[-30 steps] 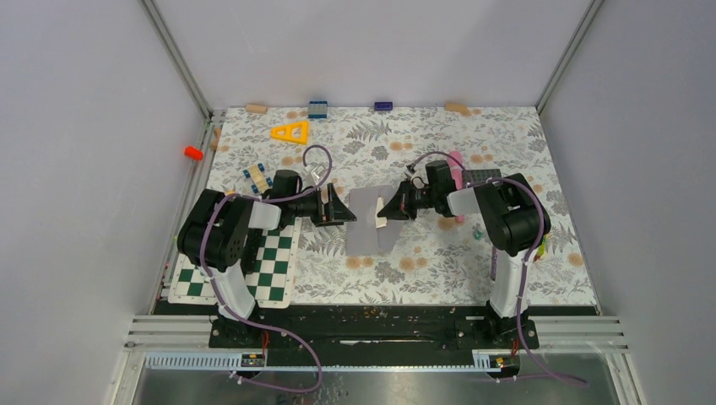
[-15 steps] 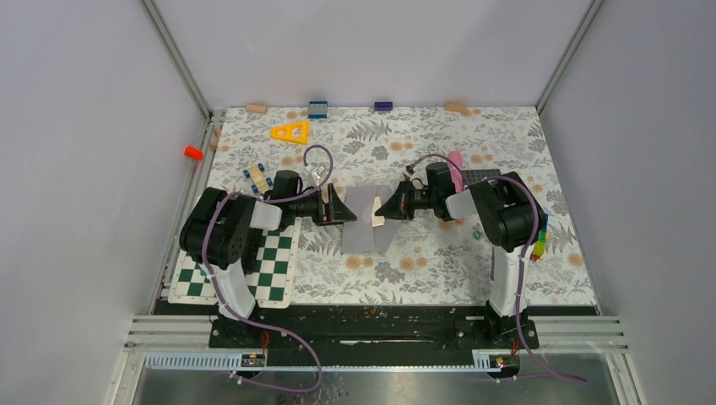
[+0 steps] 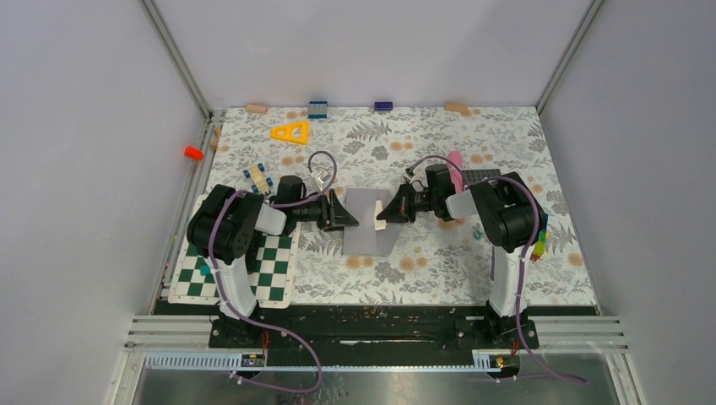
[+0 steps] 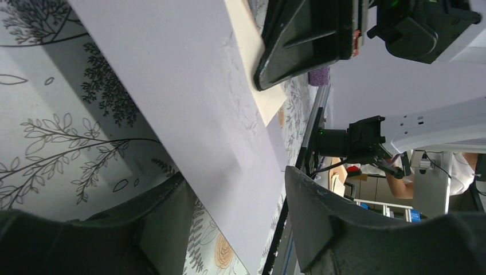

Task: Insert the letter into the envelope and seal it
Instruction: Place the letter in the envelope.

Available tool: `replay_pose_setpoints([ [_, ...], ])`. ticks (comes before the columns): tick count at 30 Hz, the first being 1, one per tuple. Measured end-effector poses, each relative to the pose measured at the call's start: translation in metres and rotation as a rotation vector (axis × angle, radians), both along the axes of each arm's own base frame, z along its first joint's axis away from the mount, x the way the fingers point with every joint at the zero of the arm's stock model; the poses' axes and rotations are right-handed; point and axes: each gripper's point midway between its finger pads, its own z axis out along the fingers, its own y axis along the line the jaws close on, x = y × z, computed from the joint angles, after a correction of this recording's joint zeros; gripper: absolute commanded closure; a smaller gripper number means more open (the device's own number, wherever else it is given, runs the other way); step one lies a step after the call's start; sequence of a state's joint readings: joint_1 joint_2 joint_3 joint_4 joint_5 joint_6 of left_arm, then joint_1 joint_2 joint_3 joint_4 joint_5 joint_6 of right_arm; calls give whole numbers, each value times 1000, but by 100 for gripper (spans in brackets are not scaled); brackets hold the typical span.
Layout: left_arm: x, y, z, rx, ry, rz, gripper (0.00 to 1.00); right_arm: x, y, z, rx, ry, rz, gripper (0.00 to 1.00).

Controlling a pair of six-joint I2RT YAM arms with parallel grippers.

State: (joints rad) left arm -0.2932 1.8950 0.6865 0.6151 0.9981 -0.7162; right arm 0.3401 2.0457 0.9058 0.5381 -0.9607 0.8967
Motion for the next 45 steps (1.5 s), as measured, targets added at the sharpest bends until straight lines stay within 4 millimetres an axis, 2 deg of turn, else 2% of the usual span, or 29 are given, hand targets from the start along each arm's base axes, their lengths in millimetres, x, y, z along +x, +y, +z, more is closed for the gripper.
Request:
replay_pose_setpoints([
  [3,0,0,6,-31,6,7,61,-4,-2,-3,-19,-2,12,100],
  [6,4,0,11,-58,4,17,67,-5,-4,-5,-31,-12,19,100],
  [10,6,0,13,-75,6,23,81,-7,-5,-7,-42,-14,28,100],
  [13,6,1,11,-73,14,25,85,-7,-5,-7,-42,-16,29,100],
  [17,6,1,10,-70,19,27,99,-6,-4,-4,-34,-24,27,100],
  [23,9,-1,15,-101,37,45,100,1,-1,9,-2,-63,17,100],
  [32,22,-6,45,-255,20,87,100,15,-6,54,50,-209,-14,99],
  [34,23,-7,51,-271,3,88,100,16,-9,62,51,-236,-22,91],
  [40,25,-8,59,-298,-15,92,100,17,-13,73,35,-293,-25,58],
  [45,24,-9,61,-302,-10,90,100,13,-16,69,-5,-292,-19,47],
])
